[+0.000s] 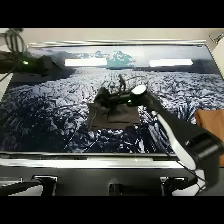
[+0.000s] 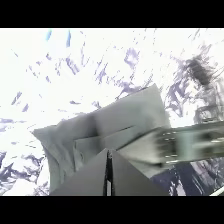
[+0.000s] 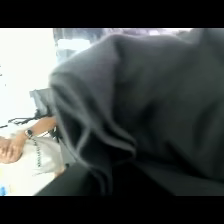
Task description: Fold the clothes and pants, and hang the long-sleeved shirts on hangers.
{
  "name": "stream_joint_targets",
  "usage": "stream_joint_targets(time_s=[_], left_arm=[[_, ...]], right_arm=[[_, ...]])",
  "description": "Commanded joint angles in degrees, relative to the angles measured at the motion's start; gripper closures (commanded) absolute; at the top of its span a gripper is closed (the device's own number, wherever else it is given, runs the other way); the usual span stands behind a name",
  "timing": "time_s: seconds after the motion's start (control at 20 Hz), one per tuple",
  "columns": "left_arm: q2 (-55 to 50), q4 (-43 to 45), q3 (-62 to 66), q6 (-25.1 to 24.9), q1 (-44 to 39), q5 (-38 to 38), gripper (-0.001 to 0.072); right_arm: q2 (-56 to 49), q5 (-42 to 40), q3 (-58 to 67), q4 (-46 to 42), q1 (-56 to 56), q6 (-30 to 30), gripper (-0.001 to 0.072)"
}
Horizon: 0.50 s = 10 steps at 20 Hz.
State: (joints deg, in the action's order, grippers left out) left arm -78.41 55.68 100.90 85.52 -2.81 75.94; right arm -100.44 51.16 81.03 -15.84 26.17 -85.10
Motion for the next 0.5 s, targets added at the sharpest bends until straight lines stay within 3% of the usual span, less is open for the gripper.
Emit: stream_joint_targets(time_s=[0.0, 0.15, 0.3, 0.45], left_arm=[[3.3, 0.3, 0.0, 0.0, 0.6, 0.2, 0.0681], [3.1, 0.3, 0.0, -0.1, 0.6, 0.1, 0.0681], [3.1, 0.3, 0.0, -0.2, 0.6, 0.1, 0.0681], [3.1, 0.3, 0.0, -0.3, 0.6, 0.1, 0.0681]], right_arm=[[-5.0, -0.3, 0.0, 5.9, 2.3, -1.2, 0.0416], [-3.3, 4.6, 0.1, 6.8, -0.9, 1.5, 0.0116], [1.5, 11.2, 0.1, -0.4, -9.8, 2.5, 0.0095], [6.3, 14.7, 0.1, -21.0, -21.0, -5.6, 0.0081]])
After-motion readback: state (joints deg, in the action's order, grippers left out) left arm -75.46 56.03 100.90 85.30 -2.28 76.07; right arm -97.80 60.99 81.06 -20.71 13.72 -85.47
